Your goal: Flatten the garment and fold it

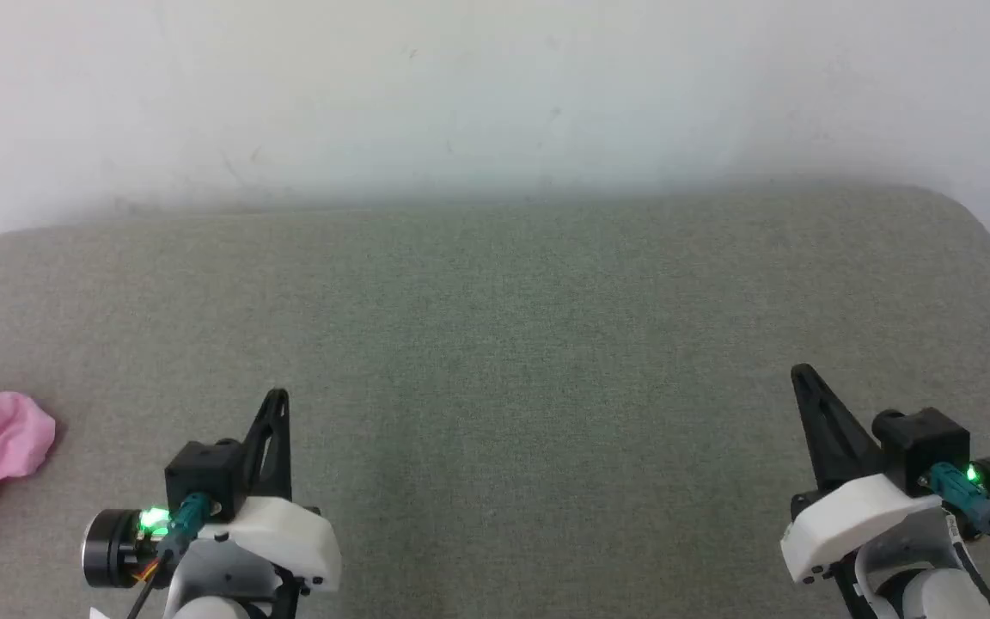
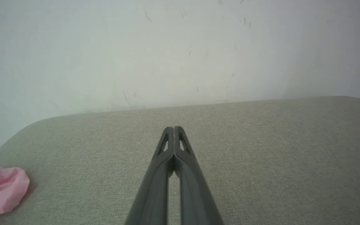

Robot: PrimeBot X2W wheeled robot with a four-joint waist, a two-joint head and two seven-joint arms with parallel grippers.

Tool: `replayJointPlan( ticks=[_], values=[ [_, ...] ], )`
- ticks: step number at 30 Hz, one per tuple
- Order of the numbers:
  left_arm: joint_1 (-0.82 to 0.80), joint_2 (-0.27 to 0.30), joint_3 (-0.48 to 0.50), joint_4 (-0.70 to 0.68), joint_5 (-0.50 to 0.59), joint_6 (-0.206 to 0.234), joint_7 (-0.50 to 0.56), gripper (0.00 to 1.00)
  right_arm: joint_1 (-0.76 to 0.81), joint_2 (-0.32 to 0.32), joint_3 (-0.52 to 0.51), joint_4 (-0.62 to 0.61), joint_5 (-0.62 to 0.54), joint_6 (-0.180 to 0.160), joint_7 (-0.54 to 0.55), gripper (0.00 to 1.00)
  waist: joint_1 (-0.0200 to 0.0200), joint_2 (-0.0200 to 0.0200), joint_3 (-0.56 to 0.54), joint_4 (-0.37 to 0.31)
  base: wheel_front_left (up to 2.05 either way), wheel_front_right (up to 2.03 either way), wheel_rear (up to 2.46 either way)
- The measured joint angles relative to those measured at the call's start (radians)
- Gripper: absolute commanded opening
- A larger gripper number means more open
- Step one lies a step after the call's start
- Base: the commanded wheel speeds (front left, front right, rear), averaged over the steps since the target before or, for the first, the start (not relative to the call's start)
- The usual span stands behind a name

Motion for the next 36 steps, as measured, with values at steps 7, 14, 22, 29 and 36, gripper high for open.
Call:
replayJointPlan(
  ticks=[7,14,22,29,36],
  values=[
    [0.0,0.0,0.0,0.0,0.0,0.0,0.0,0.0,0.0,0.0,0.0,0.0,0.0,0.0,0.0,0.0,0.0,0.0,0.0,0.0,0.0,0.0,0.0],
    [0.0,0.0,0.0,0.0,0.0,0.0,0.0,0.0,0.0,0.0,0.0,0.0,0.0,0.0,0.0,0.0,0.0,0.0,0.0,0.0,0.0,0.0,0.0],
    [0.0,0.0,0.0,0.0,0.0,0.0,0.0,0.0,0.0,0.0,0.0,0.0,0.0,0.0,0.0,0.0,0.0,0.0,0.0,0.0,0.0,0.0,0.0],
    [0.0,0.001,-0.001,0.002,0.0,0.001,0.0,1.0,0.0,-0.001,0.0,0.002,0.001,0.0,0.0,1.0,0.0,0.0,0.0,0.0,0.0,0.0,0.0],
    [0.0,0.001,-0.008,0.002,-0.001,0.012,-0.011,1.0,0.0,-0.001,-0.007,0.001,0.023,0.0,-0.011,1.0,0.0,0.0,0.002,0.0,0.0,0.0,0.0]
  ],
)
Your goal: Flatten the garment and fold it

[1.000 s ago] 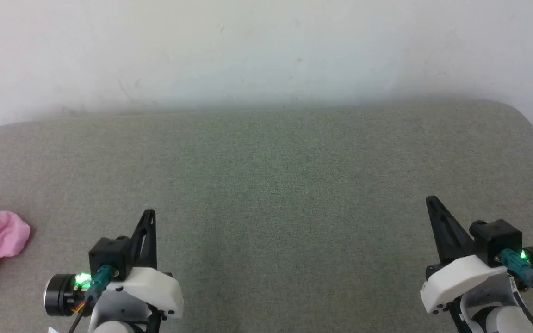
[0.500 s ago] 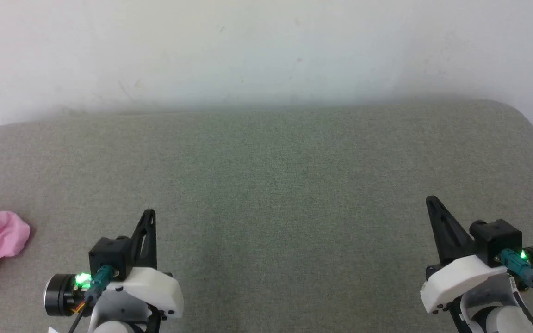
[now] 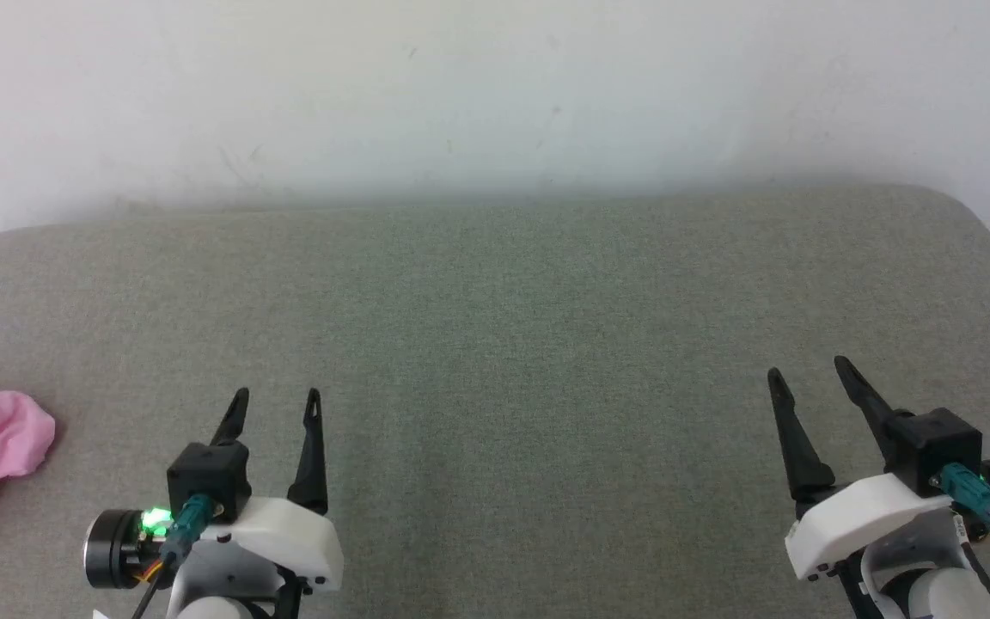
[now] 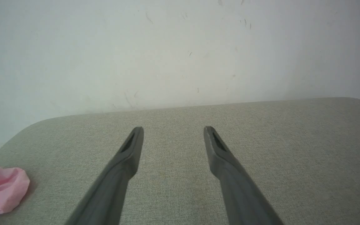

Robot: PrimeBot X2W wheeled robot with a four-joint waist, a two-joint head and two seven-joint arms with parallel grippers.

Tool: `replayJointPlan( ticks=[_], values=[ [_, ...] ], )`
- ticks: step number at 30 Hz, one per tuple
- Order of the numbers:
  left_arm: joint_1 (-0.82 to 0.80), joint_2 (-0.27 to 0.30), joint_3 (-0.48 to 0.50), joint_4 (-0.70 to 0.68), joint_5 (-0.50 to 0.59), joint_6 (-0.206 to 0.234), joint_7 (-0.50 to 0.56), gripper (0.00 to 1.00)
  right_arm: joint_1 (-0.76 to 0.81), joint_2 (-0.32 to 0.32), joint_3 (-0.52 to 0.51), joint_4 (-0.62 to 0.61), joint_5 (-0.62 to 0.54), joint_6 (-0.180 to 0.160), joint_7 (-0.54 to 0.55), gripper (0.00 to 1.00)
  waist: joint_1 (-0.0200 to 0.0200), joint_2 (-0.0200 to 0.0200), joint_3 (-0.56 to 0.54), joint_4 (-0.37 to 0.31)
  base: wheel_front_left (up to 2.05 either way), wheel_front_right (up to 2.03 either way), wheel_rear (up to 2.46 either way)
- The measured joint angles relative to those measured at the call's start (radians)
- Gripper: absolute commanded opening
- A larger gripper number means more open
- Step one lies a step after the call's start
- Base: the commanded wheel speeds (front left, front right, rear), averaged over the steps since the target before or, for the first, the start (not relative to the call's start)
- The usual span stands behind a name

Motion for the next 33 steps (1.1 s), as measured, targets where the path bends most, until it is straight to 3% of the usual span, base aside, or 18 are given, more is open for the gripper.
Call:
replayJointPlan(
  ticks=[15,33],
  values=[
    [-0.001,0.0,-0.022,-0.002,0.0,0.039,-0.03,1.0,0.0,0.0,-0.017,-0.017,0.038,0.0,-0.03,1.0,0.0,0.0,0.009,0.031,0.0,0.0,0.0],
    [-0.003,0.0,-0.024,-0.029,-0.016,0.086,-0.068,1.0,0.0,0.0,-0.017,-0.038,0.07,0.0,-0.067,1.0,0.0,0.0,0.028,0.147,0.0,0.0,0.0]
  ],
)
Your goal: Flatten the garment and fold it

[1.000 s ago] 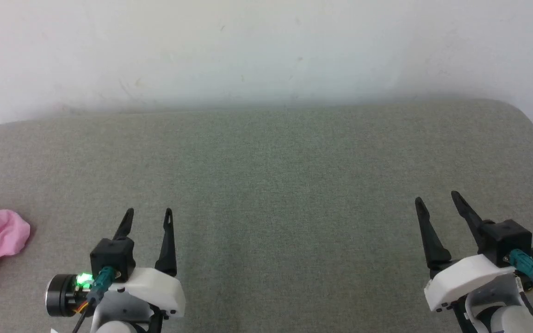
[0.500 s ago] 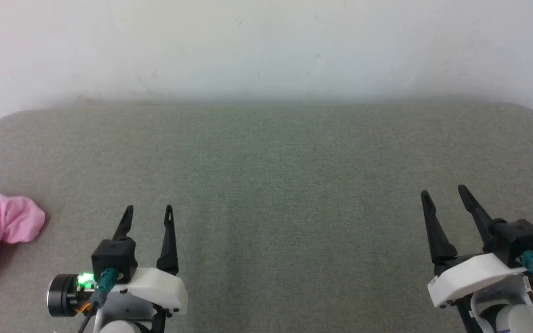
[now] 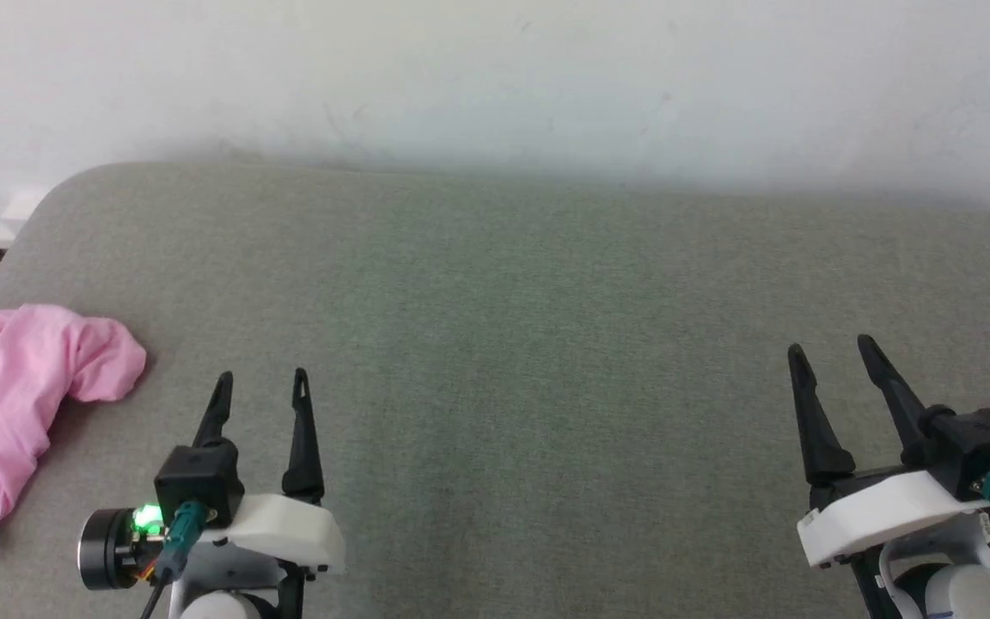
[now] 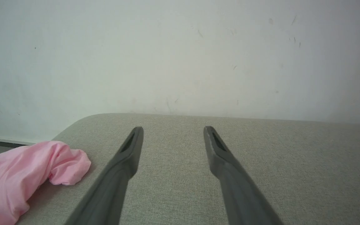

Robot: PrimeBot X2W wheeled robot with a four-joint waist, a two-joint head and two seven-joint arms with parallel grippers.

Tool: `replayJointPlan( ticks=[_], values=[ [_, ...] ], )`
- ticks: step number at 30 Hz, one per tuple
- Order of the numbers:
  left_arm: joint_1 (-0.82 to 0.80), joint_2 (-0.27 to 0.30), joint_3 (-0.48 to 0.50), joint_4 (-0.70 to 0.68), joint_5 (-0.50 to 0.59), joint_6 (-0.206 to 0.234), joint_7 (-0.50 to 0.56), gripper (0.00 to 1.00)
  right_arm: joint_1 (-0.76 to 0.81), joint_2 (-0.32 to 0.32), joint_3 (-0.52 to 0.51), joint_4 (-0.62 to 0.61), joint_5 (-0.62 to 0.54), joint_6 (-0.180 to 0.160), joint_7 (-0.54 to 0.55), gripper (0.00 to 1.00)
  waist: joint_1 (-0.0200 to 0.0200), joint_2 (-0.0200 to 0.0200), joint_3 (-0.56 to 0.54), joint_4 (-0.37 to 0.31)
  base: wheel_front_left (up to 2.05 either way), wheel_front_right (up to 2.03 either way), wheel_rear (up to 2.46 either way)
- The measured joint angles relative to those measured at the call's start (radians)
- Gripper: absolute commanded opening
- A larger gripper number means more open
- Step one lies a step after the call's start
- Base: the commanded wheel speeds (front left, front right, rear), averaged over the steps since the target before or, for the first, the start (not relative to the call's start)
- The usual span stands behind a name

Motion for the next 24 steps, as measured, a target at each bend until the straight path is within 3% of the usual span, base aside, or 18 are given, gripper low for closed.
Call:
replayJointPlan(
  ticks=[14,24],
  values=[
    [-0.003,0.0,0.015,-0.027,-0.023,0.044,-0.028,1.0,0.003,0.0,-0.004,-0.019,0.017,0.0,-0.03,1.0,0.0,0.0,0.024,0.114,0.0,0.0,0.0],
    [-0.028,0.0,0.064,-0.024,-0.039,0.047,-0.049,1.0,0.003,0.0,-0.004,-0.03,0.028,0.0,-0.049,1.0,0.0,0.0,0.051,0.172,0.0,0.0,0.0]
  ],
)
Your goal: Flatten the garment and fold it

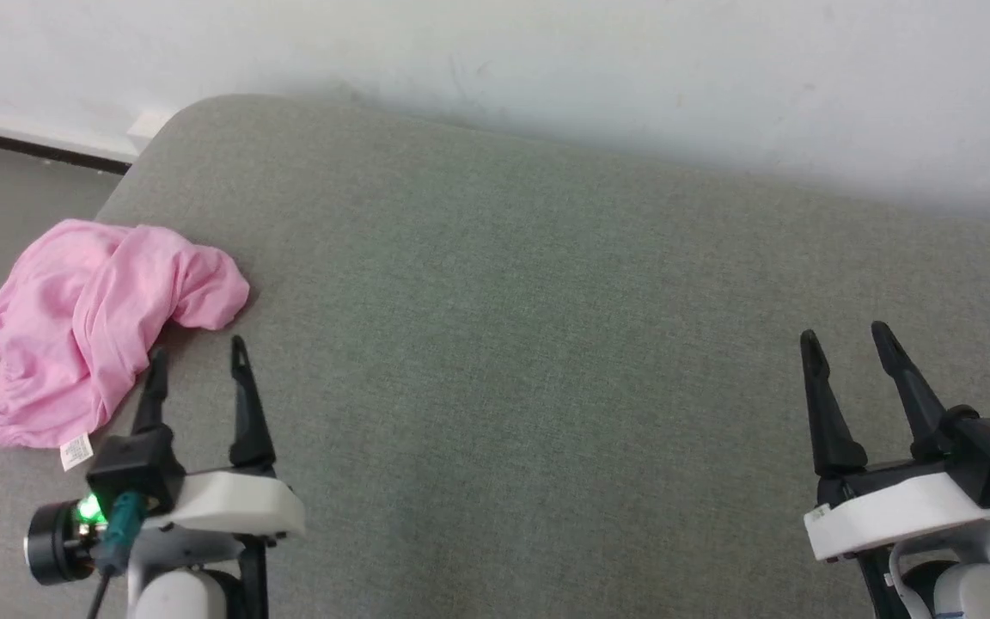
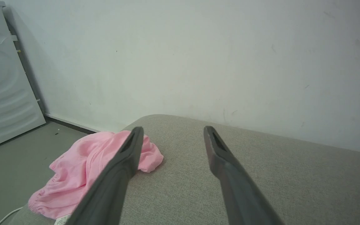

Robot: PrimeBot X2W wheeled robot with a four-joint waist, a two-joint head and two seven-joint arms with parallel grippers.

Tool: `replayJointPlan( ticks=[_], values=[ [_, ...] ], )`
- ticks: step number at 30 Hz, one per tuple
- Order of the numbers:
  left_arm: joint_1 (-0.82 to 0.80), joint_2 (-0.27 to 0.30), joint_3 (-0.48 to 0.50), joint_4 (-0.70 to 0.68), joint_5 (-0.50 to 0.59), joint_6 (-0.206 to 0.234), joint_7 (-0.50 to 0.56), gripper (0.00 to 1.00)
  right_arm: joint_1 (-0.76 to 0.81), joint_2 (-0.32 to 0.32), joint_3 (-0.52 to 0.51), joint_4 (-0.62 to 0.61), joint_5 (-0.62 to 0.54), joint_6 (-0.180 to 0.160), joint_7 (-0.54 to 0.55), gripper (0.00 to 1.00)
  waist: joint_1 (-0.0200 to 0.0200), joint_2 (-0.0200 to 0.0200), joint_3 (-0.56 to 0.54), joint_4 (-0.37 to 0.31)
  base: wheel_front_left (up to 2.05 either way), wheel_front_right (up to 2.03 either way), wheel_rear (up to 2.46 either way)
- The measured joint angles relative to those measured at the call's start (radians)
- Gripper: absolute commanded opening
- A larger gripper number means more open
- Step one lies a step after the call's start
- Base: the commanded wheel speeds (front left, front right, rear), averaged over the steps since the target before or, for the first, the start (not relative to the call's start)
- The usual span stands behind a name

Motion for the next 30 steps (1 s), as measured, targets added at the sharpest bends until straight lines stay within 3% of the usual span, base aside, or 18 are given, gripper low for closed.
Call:
replayJointPlan(
  ticks=[8,18,30],
  values=[
    [-0.146,0.032,0.138,0.115,-0.055,-0.047,-0.016,1.0,-0.006,0.0,-0.007,-0.022,0.0,0.0,-0.018,1.0,0.0001,0.0,0.053,0.005,0.0,0.0,0.0],
    [-0.385,0.237,0.254,0.4,-0.124,-0.116,-0.029,1.0,-0.043,0.001,-0.038,-0.062,-0.015,0.0,-0.038,1.0,0.0002,0.0,0.152,-0.011,0.0,0.0,0.0],
    [-0.62,0.408,0.274,0.706,-0.207,-0.202,0.216,1.0,-0.085,-0.025,-0.038,-0.172,-0.048,0.0,-0.062,1.0,0.0002,0.0,0.29,-0.012,0.0,0.0,0.0]
  ],
)
